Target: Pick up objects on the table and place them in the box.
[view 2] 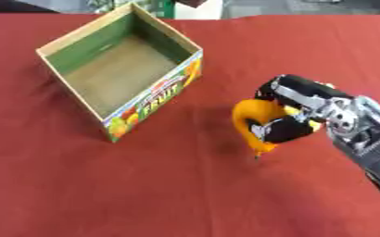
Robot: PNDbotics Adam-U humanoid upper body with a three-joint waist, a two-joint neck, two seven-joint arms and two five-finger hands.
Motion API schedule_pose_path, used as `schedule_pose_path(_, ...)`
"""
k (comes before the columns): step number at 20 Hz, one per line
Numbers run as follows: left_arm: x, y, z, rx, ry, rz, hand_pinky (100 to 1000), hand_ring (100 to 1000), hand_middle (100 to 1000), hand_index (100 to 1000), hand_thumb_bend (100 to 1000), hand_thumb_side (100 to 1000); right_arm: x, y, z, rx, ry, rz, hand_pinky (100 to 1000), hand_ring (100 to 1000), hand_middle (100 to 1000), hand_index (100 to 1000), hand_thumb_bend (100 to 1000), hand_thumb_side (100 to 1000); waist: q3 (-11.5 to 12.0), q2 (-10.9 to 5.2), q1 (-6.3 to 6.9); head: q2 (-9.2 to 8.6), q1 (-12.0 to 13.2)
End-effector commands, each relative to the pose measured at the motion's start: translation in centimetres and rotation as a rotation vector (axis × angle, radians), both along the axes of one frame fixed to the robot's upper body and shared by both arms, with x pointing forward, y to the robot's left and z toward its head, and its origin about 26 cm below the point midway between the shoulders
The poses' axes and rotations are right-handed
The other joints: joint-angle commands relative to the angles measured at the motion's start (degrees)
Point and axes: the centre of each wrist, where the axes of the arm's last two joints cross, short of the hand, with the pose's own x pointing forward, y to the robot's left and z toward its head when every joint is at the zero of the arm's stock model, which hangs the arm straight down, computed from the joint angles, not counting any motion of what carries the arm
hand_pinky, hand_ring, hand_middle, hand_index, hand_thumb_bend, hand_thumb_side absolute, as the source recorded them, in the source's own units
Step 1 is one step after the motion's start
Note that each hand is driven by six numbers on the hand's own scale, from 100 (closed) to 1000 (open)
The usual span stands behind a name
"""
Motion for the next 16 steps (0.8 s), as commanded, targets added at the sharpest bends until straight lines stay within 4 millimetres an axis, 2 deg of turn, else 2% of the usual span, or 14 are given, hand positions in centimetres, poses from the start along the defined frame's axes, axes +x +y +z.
schedule_pose_path(1,-0.3,0.0,0.6,0.013,-0.020,-0.006,548,666,694,764,100,684,-0.9,0.1,2.6,0.043,-0.095,0.013,663,723,408,590,100,246,-0.1,-1.21,-0.06,-0.15,0.1)
schedule_pose_path(2,-0.3,0.0,0.6,0.014,-0.020,-0.006,548,666,694,764,100,683,-1.2,0.2,3.2,0.058,-0.114,0.020,659,719,416,601,100,293,0.0,-1.22,-0.10,-0.16,0.1)
schedule_pose_path(9,-0.3,0.0,0.7,0.020,-0.021,-0.010,548,666,694,764,100,679,-2.3,1.2,7.1,0.105,-0.224,0.054,656,707,426,615,100,308,0.1,-1.23,-0.24,-0.28,-0.1)
schedule_pose_path(16,-0.2,-0.1,0.8,0.033,-0.024,-0.023,549,669,696,764,100,676,-1.1,3.6,10.6,0.131,-0.303,0.118,659,706,423,615,100,300,0.3,-1.33,-0.09,-0.11,-0.9)
